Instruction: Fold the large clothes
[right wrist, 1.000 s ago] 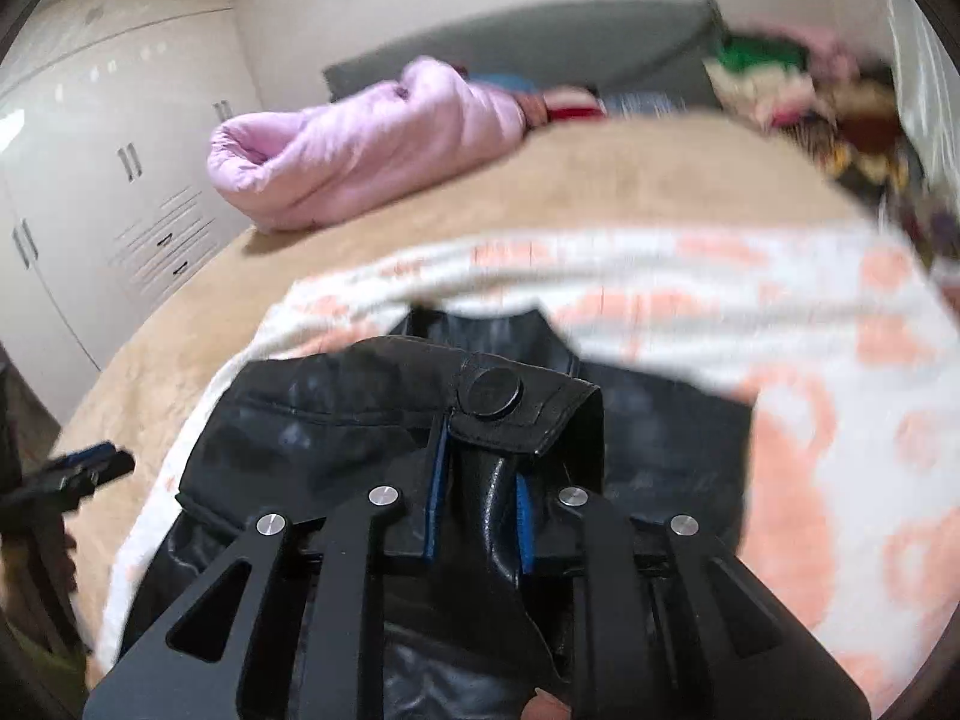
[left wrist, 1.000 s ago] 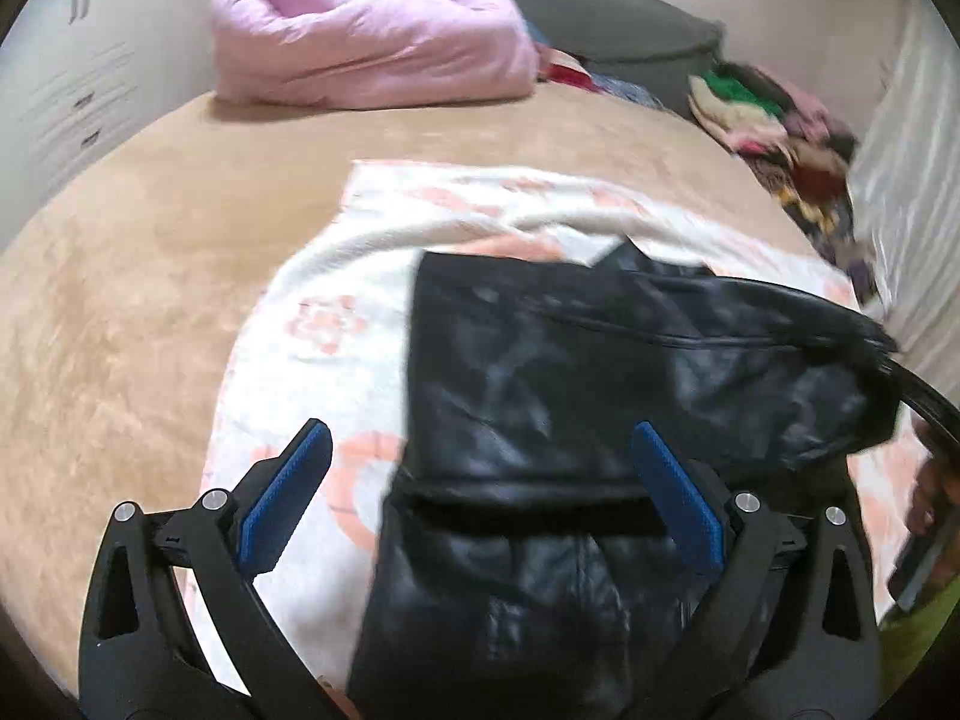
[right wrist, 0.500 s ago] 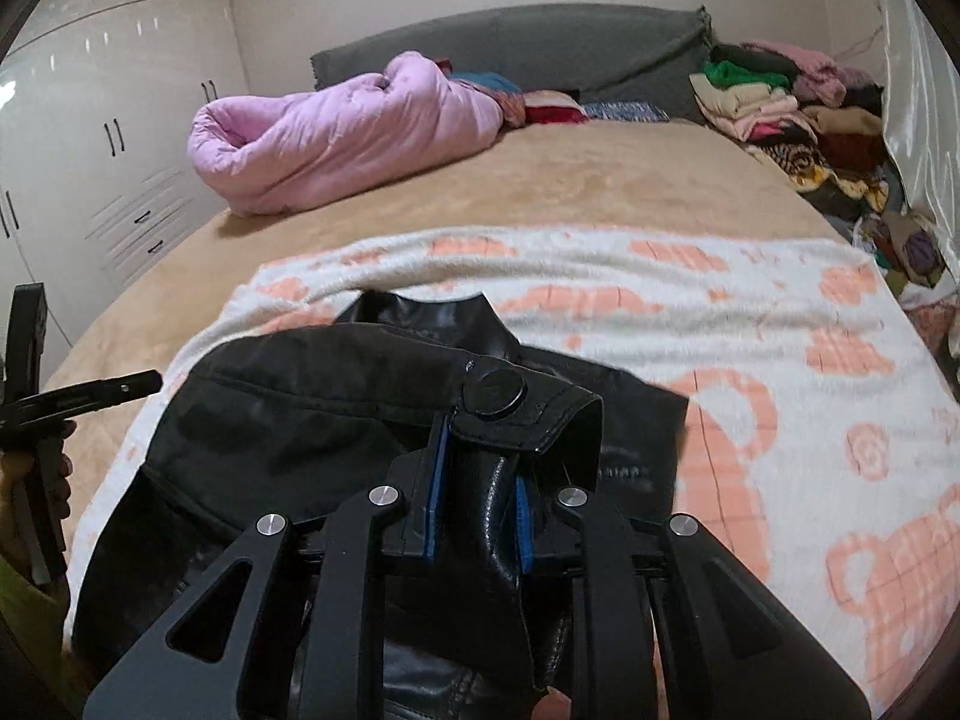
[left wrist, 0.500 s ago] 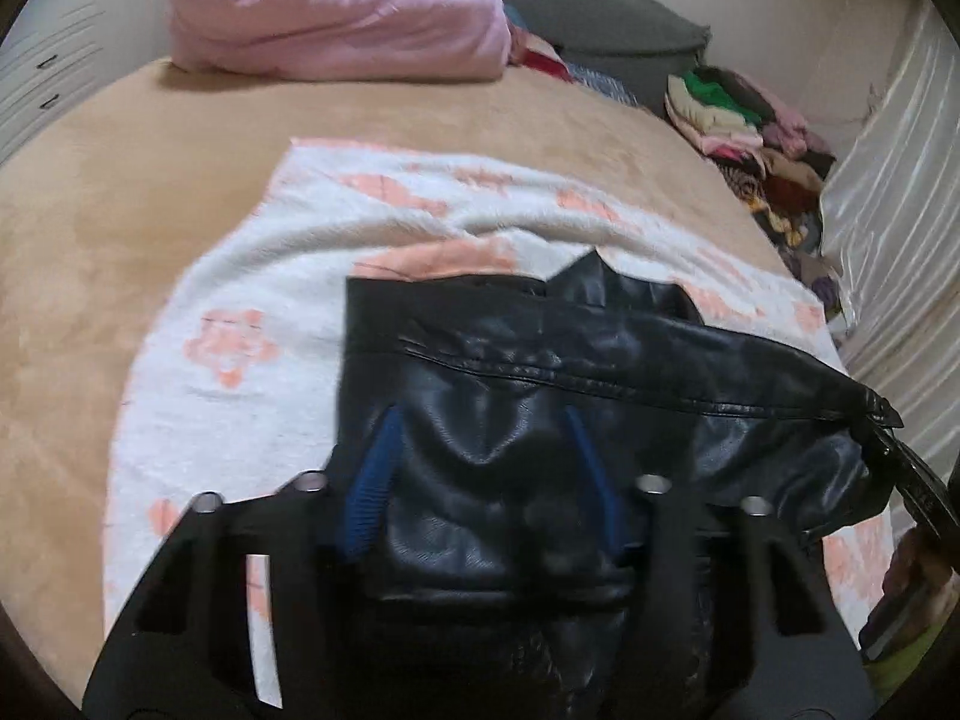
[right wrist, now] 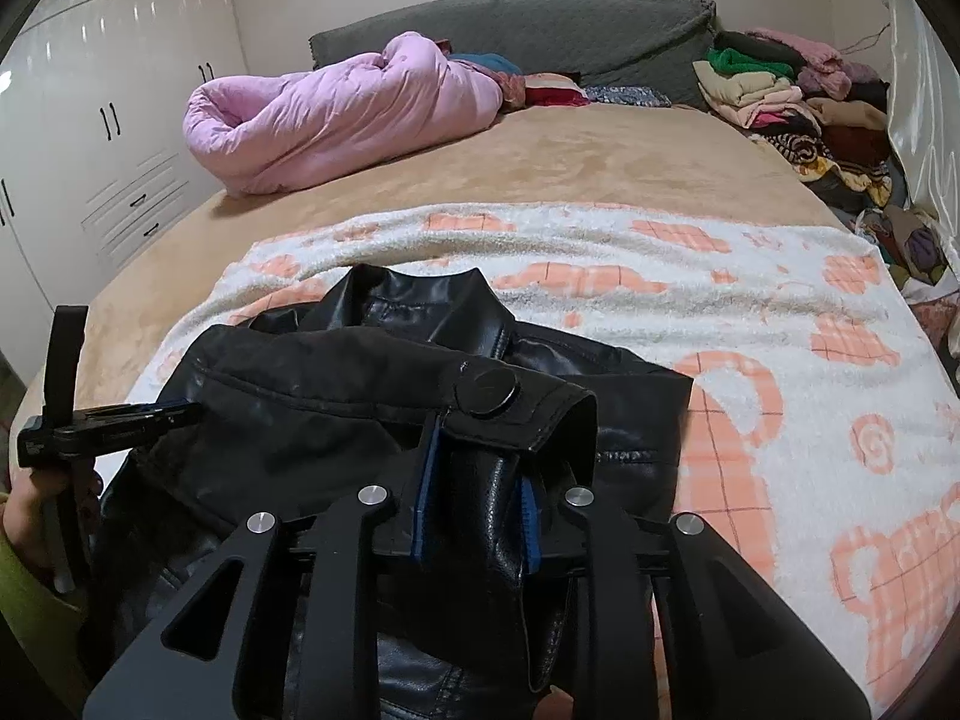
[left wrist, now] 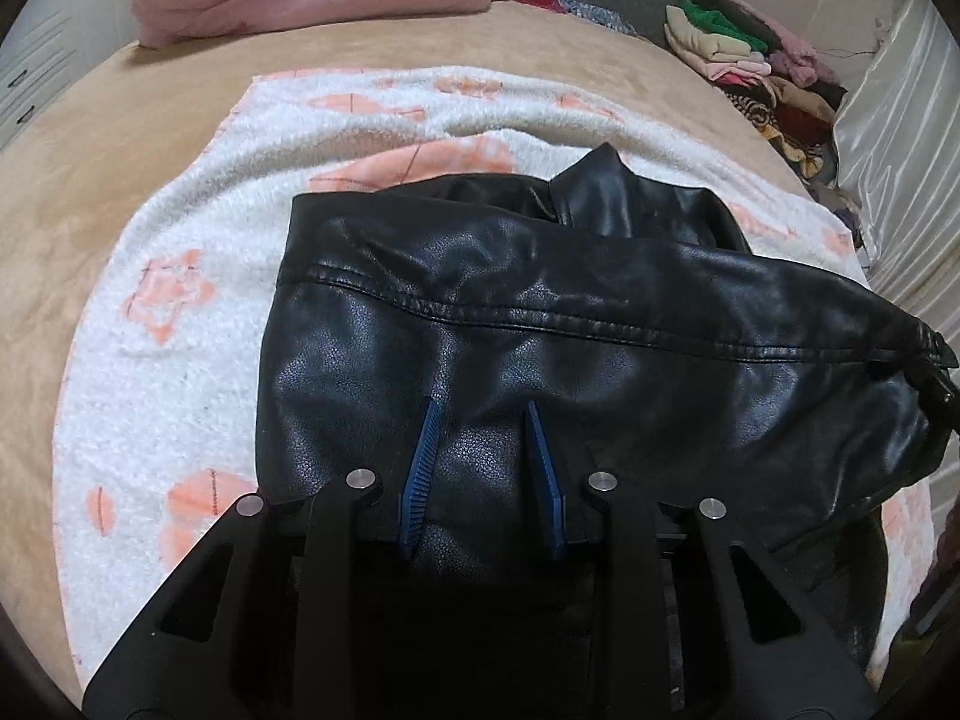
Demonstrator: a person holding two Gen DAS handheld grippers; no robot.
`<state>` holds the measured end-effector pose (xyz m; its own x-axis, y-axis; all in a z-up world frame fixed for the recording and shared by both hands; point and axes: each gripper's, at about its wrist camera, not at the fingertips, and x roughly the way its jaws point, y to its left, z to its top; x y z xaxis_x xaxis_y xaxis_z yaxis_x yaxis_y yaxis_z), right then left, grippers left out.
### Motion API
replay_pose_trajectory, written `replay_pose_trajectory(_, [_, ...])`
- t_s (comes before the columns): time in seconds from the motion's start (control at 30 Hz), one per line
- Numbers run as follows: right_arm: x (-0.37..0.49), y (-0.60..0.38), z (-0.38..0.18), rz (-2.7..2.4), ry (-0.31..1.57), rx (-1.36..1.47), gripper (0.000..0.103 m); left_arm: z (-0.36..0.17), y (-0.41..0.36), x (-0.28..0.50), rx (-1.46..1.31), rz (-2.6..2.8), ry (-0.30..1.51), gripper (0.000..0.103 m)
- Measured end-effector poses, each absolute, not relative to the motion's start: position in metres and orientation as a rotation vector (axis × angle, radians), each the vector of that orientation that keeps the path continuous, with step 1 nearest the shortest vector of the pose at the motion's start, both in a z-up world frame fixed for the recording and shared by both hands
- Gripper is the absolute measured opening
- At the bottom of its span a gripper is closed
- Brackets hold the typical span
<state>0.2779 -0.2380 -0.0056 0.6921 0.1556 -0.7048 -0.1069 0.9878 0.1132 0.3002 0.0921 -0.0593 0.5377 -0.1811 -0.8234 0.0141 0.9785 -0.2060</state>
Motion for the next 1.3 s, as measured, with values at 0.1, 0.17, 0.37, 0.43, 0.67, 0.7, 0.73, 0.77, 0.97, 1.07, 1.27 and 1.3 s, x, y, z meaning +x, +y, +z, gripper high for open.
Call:
replay_pose_trajectory(0.1, [0.279, -0.238, -0.008, 0.146, 0.797, 0.066, 0.021, -0.062, 0.091, 0.301, -0.168, -0.118, 1.001, 0.022])
replay_pose_trajectory(0.17, [0.279, -0.238, -0.008, 0.148, 0.795, 0.067, 0.021, -0.065, 0.092, 0.302, -0.166, -0.121, 1.003, 0.022])
replay_pose_trajectory(0.37, [0.282, -0.239, -0.012, 0.144, 0.802, 0.068, 0.027, -0.075, 0.09, 0.304, -0.138, -0.118, 1.017, 0.022])
replay_pose_trajectory(0.43, [0.283, -0.241, -0.014, 0.121, 0.817, 0.065, 0.042, -0.078, 0.09, 0.306, -0.141, -0.118, 1.021, 0.022])
replay_pose_trajectory(0.67, [0.273, -0.259, 0.005, 0.031, 0.736, 0.108, 0.052, -0.076, 0.09, 0.306, -0.134, -0.123, 1.015, 0.022])
replay_pose_trajectory(0.7, [0.275, -0.254, 0.006, 0.036, 0.73, 0.091, 0.052, -0.076, 0.089, 0.306, -0.133, -0.123, 1.016, 0.022])
replay_pose_trajectory(0.73, [0.279, -0.248, 0.005, 0.039, 0.733, 0.069, 0.052, -0.076, 0.089, 0.306, -0.133, -0.124, 1.017, 0.022])
replay_pose_trajectory(0.77, [0.285, -0.24, 0.003, 0.038, 0.744, 0.045, 0.052, -0.076, 0.089, 0.306, -0.131, -0.125, 1.018, 0.022])
replay_pose_trajectory(0.97, [0.316, -0.191, -0.015, 0.099, 0.792, 0.001, 0.052, -0.076, 0.088, 0.305, -0.118, -0.129, 1.016, 0.022])
replay_pose_trajectory(1.07, [0.33, -0.173, -0.026, 0.121, 0.836, -0.008, 0.052, -0.077, 0.087, 0.305, -0.108, -0.133, 1.014, 0.022])
replay_pose_trajectory(1.27, [0.354, -0.161, -0.067, 0.044, 0.976, -0.096, 0.053, -0.077, 0.085, 0.304, -0.09, -0.131, 1.004, 0.022])
replay_pose_trajectory(1.3, [0.357, -0.166, -0.076, 0.015, 1.007, -0.095, 0.053, -0.077, 0.084, 0.304, -0.089, -0.132, 1.003, 0.022])
